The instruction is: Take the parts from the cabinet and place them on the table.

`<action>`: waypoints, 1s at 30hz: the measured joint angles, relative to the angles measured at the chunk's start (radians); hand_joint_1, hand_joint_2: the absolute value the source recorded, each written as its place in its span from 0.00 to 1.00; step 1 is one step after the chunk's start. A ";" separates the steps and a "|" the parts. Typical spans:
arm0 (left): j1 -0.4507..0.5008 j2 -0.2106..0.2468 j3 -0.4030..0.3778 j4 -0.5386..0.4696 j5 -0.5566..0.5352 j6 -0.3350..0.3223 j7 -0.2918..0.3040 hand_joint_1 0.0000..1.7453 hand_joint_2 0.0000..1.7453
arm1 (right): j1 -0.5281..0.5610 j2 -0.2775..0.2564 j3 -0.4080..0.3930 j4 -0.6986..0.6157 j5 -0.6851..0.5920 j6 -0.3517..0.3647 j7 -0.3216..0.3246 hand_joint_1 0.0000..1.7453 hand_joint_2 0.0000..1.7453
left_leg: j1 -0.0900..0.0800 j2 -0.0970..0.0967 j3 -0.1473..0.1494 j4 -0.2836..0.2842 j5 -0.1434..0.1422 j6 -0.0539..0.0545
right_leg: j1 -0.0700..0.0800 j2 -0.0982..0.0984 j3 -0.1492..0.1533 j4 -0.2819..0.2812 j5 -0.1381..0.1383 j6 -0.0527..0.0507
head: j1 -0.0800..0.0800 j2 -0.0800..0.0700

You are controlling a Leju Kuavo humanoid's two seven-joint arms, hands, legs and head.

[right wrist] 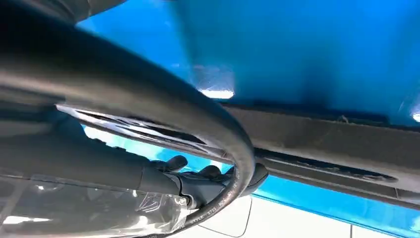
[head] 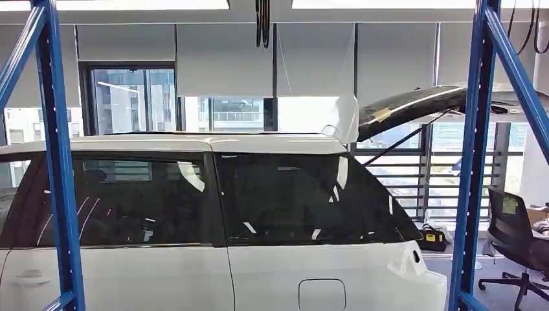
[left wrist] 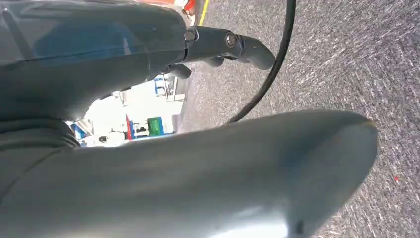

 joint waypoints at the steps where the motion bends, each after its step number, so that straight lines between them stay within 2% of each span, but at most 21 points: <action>1: 0.000 0.000 0.000 0.000 0.000 0.000 0.000 0.00 0.00 | 0.000 0.000 0.000 0.000 0.000 0.000 0.000 0.88 1.00 | 0.000 0.000 0.000 0.000 0.000 0.000 | 0.000 0.000 0.000 0.000 0.000 0.000 | 0.000 0.000; 2: 0.000 0.000 -0.001 0.000 -0.001 0.000 0.000 0.00 0.00 | 0.000 0.001 0.000 0.000 0.000 0.000 0.000 1.00 1.00 | 0.000 0.000 0.000 0.000 0.000 0.000 | 0.000 0.000 0.000 0.000 0.000 0.000 | 0.000 0.000; 13: 0.000 0.000 -0.002 0.000 -0.003 0.000 0.000 0.00 0.00 | 0.001 0.006 -0.011 0.004 -0.006 -0.006 -0.009 1.00 1.00 | 0.000 0.000 0.000 0.000 0.000 0.000 | 0.000 0.000 0.000 0.000 0.000 0.000 | 0.000 0.000; 14: 0.000 0.000 -0.002 0.000 -0.003 0.000 0.000 0.00 0.00 | 0.001 0.006 -0.011 0.004 -0.006 -0.010 -0.010 0.92 1.00 | 0.000 0.000 0.000 0.000 0.000 0.000 | 0.000 0.000 0.000 0.000 0.000 0.000 | 0.000 0.000; 15: 0.000 0.000 -0.002 0.000 -0.003 0.000 0.000 0.00 0.00 | 0.001 0.006 -0.013 0.004 -0.006 -0.011 -0.011 0.92 1.00 | 0.000 0.000 0.000 0.000 0.000 0.000 | 0.000 0.000 0.000 0.000 0.000 0.000 | 0.000 0.000; 16: 0.000 0.000 -0.002 0.000 -0.003 0.000 0.000 0.00 0.00 | 0.001 0.007 -0.014 0.004 -0.006 -0.011 -0.013 0.83 1.00 | 0.000 0.000 0.000 0.000 0.000 0.000 | 0.000 0.000 0.000 0.000 0.000 0.000 | 0.000 0.000; 17: 0.000 0.000 -0.002 0.000 -0.003 0.000 0.000 0.00 0.00 | 0.001 0.007 -0.014 0.005 -0.006 -0.011 -0.015 0.88 1.00 | 0.000 0.000 0.000 0.000 0.000 0.000 | 0.000 0.000 0.000 0.000 0.000 0.000 | 0.000 0.000; 18: 0.000 0.000 -0.002 0.000 -0.003 0.000 0.000 0.00 0.00 | 0.002 0.008 -0.014 0.005 -0.006 -0.011 -0.016 0.80 1.00 | 0.000 0.000 0.000 0.000 0.000 0.000 | 0.000 0.000 0.000 0.000 0.000 0.000 | 0.000 0.000; 19: 0.000 0.000 -0.002 0.000 -0.003 0.000 0.000 0.00 0.00 | 0.001 0.008 -0.014 0.005 -0.006 -0.011 -0.016 0.92 1.00 | 0.000 0.000 0.000 0.000 0.000 0.000 | 0.000 0.000 0.000 0.000 0.000 0.000 | 0.000 0.000; 21: 0.000 0.000 -0.002 0.000 -0.003 0.000 0.000 0.00 0.00 | 0.002 0.008 -0.014 0.005 -0.004 -0.012 -0.017 0.93 1.00 | 0.000 0.000 0.000 0.000 0.000 0.000 | 0.000 0.000 0.000 0.000 0.000 0.000 | 0.000 0.000; 22: 0.000 0.000 -0.002 0.000 -0.003 0.000 0.000 0.00 0.00 | 0.002 0.008 -0.014 0.005 -0.003 -0.013 -0.018 1.00 1.00 | 0.000 0.000 0.000 0.000 0.000 0.000 | 0.000 0.000 0.000 0.000 0.000 0.000 | 0.000 0.000; 30: 0.000 0.000 -0.002 0.000 -0.003 0.000 0.000 0.00 0.00 | 0.002 0.009 -0.014 0.005 -0.003 -0.018 -0.021 1.00 1.00 | 0.000 0.000 0.000 0.000 0.000 0.000 | 0.000 0.000 0.000 0.000 0.000 0.000 | 0.000 0.000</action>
